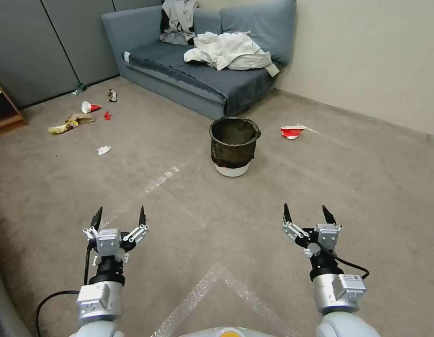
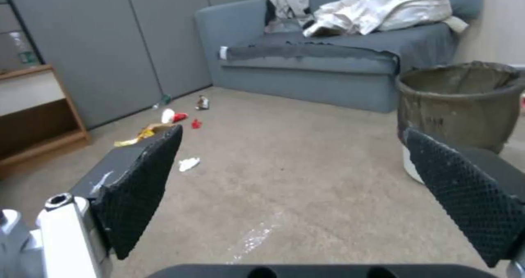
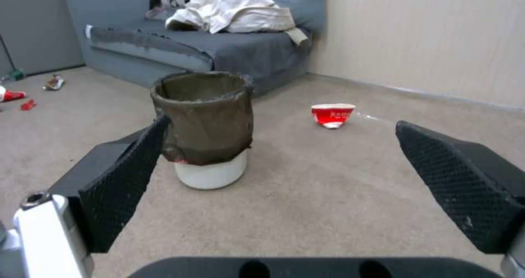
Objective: Pick up the trash can from the floor.
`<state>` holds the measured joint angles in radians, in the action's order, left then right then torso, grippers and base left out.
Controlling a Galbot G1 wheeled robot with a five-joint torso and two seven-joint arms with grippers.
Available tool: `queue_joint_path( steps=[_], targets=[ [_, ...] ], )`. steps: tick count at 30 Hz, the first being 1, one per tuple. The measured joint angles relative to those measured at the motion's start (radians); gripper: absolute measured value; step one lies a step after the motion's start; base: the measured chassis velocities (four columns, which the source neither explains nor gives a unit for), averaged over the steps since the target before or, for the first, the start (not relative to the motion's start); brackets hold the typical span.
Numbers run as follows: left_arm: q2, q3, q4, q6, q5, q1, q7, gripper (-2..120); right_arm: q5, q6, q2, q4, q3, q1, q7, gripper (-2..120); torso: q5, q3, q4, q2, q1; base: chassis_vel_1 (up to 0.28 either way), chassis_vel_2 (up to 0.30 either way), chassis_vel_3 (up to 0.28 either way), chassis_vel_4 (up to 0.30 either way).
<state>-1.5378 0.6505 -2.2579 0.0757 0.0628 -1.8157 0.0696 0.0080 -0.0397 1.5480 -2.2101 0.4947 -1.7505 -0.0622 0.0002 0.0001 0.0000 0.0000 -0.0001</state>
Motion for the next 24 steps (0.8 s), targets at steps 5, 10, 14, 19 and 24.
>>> queue_joint_path(
  steps=[5,10,14,19,24],
  targets=[
    [0.017,0.004,-0.005,-0.016,-0.028,0.009,-0.019,100,0.001,0.027,-0.007,-0.017,0.004,0.011,0.008,100,-0.0004,0.0,-0.0001,0.0,0.0,0.0,0.0,0.0,0.0],
    [0.02,0.005,-0.021,-0.036,-0.041,0.013,-0.026,100,0.001,0.044,-0.003,-0.03,-0.002,0.012,0.012,100,-0.0003,0.0,0.0,0.0,0.0,0.0,0.0,0.0,0.0],
    [0.021,0.008,-0.025,-0.043,-0.033,0.014,-0.031,100,0.0,0.048,-0.003,-0.031,-0.001,0.009,0.012,100,-0.0002,0.0,0.0,0.0,0.0,0.0,0.0,0.0,0.0],
    [0.02,0.007,-0.028,-0.047,-0.021,0.017,-0.031,100,0.0,0.062,-0.004,-0.035,0.003,0.01,0.012,100,-0.0003,0.0,0.0,0.0,0.0,0.0,0.0,0.0,0.0],
    [0.019,0.007,-0.028,-0.049,-0.016,0.021,-0.032,100,-0.001,0.066,-0.004,-0.034,0.003,0.011,0.011,100,-0.0003,0.0,0.0,0.0,0.0,0.0,0.0,0.0,0.0]
  ],
)
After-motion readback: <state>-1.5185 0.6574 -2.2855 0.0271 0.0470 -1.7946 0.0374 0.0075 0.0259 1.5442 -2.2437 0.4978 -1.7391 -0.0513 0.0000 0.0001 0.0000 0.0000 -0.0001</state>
